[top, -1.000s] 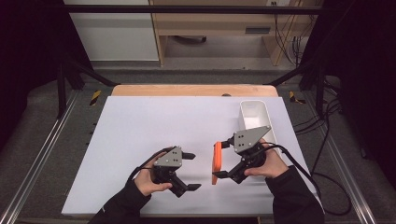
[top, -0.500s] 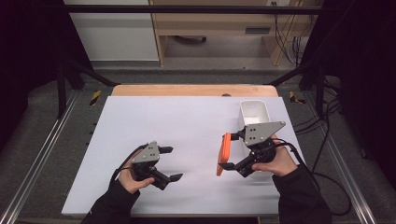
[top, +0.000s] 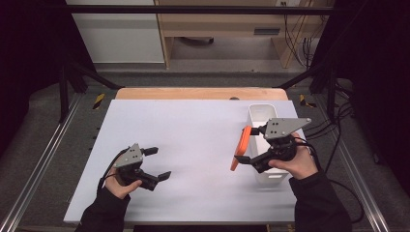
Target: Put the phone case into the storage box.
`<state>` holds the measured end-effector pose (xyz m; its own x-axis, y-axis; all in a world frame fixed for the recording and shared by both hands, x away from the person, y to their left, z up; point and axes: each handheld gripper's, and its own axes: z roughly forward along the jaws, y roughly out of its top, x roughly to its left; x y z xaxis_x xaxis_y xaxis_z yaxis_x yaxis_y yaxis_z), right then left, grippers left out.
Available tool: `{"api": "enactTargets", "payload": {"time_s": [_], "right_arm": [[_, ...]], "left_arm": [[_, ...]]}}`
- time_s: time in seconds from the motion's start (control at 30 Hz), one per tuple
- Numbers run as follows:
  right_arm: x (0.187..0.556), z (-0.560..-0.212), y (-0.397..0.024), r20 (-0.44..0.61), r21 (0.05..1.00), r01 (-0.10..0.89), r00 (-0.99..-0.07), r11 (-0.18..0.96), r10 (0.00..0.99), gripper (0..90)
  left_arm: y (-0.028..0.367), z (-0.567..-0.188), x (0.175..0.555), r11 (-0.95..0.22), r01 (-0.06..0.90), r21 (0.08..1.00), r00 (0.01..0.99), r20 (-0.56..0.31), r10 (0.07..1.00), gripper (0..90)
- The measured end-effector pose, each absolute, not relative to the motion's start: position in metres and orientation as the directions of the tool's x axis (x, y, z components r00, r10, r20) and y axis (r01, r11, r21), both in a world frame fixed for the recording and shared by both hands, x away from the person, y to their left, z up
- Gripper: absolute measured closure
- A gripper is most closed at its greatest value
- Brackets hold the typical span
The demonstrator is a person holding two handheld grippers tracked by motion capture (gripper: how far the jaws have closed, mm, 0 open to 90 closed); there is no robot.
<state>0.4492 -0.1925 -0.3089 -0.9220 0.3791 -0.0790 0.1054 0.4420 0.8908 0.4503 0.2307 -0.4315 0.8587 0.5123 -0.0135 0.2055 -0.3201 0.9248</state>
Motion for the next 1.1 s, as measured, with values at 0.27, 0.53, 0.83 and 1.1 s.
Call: {"api": "enactTargets", "payload": {"time_s": [0.27,0.53,0.83,1.1], "right_arm": [[0.453,-0.297,-0.205,-0.073,0.911,0.134,-0.878,0.39,0.472,15.8],[0.458,-0.287,-0.211,-0.074,0.916,0.155,-0.842,0.37,0.534,15.8],[0.467,-0.28,-0.213,-0.065,0.919,0.185,-0.798,0.347,0.599,15.8],[0.475,-0.276,-0.217,-0.065,0.923,0.203,-0.755,0.327,0.653,15.8]], "left_arm": [[0.254,-0.433,0.449,-0.272,0.216,0.938,0.815,-0.02,0.579,0.5],[0.276,-0.442,0.451,-0.251,0.247,0.936,0.759,-0.026,0.65,0.5],[0.288,-0.446,0.453,-0.239,0.25,0.938,0.713,-0.011,0.701,0.0],[0.291,-0.449,0.454,-0.244,0.256,0.935,0.693,-0.002,0.721,0.0]]}}
